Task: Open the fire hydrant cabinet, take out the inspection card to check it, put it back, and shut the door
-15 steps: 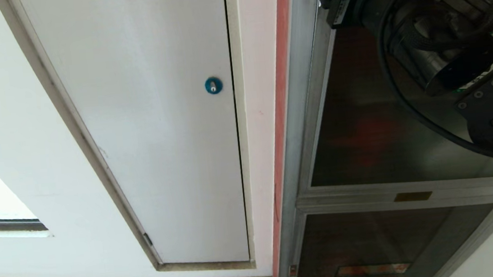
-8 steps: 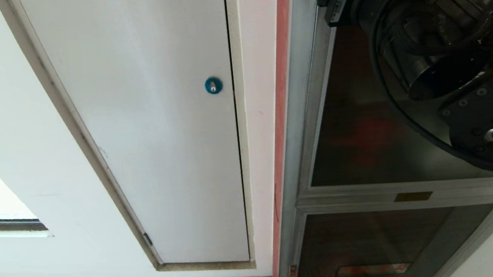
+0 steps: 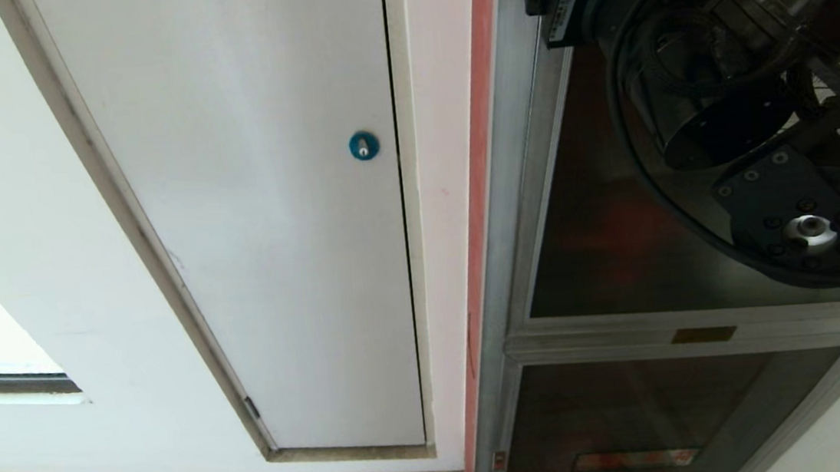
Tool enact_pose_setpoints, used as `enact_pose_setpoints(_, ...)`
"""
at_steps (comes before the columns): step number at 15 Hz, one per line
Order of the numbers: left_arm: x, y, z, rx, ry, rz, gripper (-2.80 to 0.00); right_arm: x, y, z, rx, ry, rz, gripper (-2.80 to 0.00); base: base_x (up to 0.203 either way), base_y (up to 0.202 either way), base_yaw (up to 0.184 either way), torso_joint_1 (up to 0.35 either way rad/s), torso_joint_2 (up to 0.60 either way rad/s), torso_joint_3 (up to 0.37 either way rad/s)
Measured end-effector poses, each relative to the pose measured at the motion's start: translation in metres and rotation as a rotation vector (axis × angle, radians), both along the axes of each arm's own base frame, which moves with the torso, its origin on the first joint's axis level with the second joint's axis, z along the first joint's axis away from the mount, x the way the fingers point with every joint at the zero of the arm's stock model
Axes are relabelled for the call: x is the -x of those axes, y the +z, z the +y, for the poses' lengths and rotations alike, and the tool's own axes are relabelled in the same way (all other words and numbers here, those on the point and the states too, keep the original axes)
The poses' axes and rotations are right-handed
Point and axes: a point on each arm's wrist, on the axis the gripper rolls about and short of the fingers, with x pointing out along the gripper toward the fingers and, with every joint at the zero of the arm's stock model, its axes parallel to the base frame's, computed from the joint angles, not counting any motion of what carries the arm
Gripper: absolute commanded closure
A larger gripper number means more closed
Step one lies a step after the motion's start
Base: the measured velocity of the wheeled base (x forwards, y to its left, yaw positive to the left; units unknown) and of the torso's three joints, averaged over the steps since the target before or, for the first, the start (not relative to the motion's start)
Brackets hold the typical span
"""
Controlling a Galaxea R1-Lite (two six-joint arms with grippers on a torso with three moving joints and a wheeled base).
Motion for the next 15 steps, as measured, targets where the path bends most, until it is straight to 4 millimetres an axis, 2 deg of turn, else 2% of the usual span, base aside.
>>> enact_pose_setpoints(8,0.0,0.0,0.0,0.0,0.0,0.0,0.0,-0.011,0.007,-0.001,-0.001,-0.031,-0.011,-2.8,0.0,0.0,0.0,0.0,0.0,0.0)
enact_pose_setpoints(9,0.0,0.0,0.0,0.0,0.0,0.0,0.0,-0.012,0.006,-0.001,0.001,-0.034,-0.009,0.0,0.0,0.0,0.0,0.0,0.0,0.0)
enact_pose_setpoints(15,0.0,0.0,0.0,0.0,0.0,0.0,0.0,-0.02,0.004,-0.002,0.015,-0.041,-0.001,0.0,0.0,0.0,0.0,0.0,0.0,0.0)
